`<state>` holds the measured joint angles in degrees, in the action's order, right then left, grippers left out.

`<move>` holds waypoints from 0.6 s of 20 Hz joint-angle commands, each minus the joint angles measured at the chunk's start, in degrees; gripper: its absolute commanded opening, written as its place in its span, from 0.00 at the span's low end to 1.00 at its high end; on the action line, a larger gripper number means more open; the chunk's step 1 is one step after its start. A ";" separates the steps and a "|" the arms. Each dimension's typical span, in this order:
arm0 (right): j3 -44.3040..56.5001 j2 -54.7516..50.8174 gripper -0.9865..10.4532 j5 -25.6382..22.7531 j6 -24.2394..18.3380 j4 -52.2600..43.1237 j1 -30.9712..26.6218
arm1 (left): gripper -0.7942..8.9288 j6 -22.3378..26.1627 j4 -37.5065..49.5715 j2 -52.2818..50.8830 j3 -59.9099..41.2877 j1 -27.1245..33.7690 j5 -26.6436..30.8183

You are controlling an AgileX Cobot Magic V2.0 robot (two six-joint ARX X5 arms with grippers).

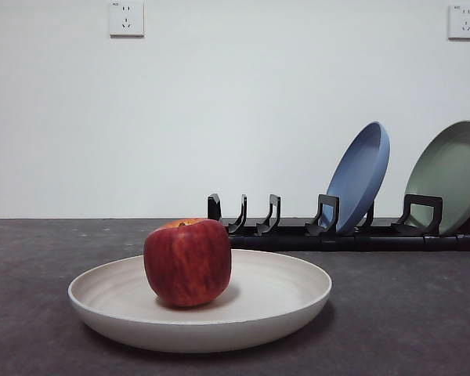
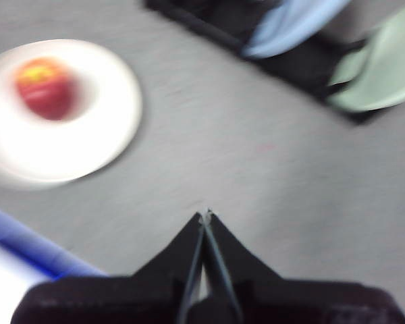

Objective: Take the yellow plate from the plate rack,put the plate on the table,take the apple from the table,put the apple in the plate

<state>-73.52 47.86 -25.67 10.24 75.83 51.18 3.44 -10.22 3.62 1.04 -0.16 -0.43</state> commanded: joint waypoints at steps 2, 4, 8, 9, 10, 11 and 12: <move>9.84 -6.82 0.07 2.12 -12.98 -19.65 -12.07 | 0.08 0.68 0.66 0.17 -0.59 -0.11 0.02; 22.93 -13.70 0.07 8.96 -17.16 -38.14 -22.29 | 0.08 0.68 0.66 0.20 -0.59 -0.11 0.02; 50.49 -26.93 0.07 17.73 -20.83 -68.50 -38.82 | 0.08 0.68 0.66 0.26 -0.59 -0.11 0.02; 55.69 -30.01 0.07 20.02 -20.74 -71.73 -41.81 | 0.08 0.66 0.66 0.26 -0.59 -0.11 0.02; 59.87 -32.92 0.07 22.18 -20.50 -73.24 -44.41 | 0.08 0.68 0.66 0.26 -0.59 -0.09 0.02; 62.90 -35.34 0.07 24.17 -20.46 -73.29 -46.53 | 0.08 0.68 0.66 0.26 -0.59 -0.11 0.02; 64.48 -36.76 0.07 25.49 -20.39 -73.18 -47.74 | 0.08 0.66 0.66 0.26 -0.59 -0.11 0.02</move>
<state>-10.07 11.90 -0.95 -9.85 3.79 4.01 3.44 -10.22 3.88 1.04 -0.16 -0.43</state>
